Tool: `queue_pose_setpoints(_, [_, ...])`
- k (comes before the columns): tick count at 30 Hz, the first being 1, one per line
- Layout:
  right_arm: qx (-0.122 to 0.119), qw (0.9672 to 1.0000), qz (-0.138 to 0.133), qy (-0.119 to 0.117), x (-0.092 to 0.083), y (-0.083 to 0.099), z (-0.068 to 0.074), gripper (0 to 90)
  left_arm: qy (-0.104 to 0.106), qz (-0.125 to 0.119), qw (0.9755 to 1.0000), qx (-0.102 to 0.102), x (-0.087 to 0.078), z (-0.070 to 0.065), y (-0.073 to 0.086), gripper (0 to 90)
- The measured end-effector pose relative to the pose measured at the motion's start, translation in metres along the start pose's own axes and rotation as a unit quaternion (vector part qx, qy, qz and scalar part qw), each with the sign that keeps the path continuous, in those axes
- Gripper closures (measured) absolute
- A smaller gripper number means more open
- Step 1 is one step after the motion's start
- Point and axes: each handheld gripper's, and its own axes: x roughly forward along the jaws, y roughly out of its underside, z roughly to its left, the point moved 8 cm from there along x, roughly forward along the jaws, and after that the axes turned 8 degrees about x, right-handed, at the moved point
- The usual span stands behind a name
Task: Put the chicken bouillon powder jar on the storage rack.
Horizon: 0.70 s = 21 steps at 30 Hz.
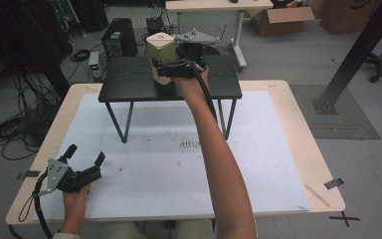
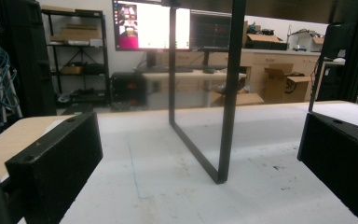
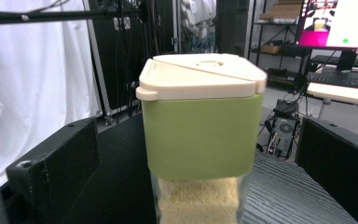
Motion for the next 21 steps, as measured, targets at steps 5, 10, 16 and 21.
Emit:
queue_pose_setpoints(5, [-0.002, 0.9998, -0.017, -0.003, -0.013, -0.001, -0.001, 0.0, 0.0, 0.001, 1.0, 0.004, 0.0, 0.0, 0.0, 0.2])
queue_pose_setpoints(10, [-0.006, 0.9992, -0.039, -0.009, -0.036, 0.002, 0.0, 0.0, 0.0, 0.002, 1.0, 0.002, 0.0, 0.0, 0.0, 0.2])
queue_pose_setpoints(16, [-0.01, 0.9979, -0.062, -0.012, -0.06, 0.007, 0.001, 0.0, 0.001, 0.003, 1.0, 0.004, 0.0, -0.001, 0.0, 0.2])
queue_pose_setpoints(21, [-0.011, 0.9971, -0.074, -0.014, -0.078, 0.014, 0.0, 0.0, 0.001, 0.003, 1.0, 0.002, 0.0, -0.001, 0.0, 0.2])
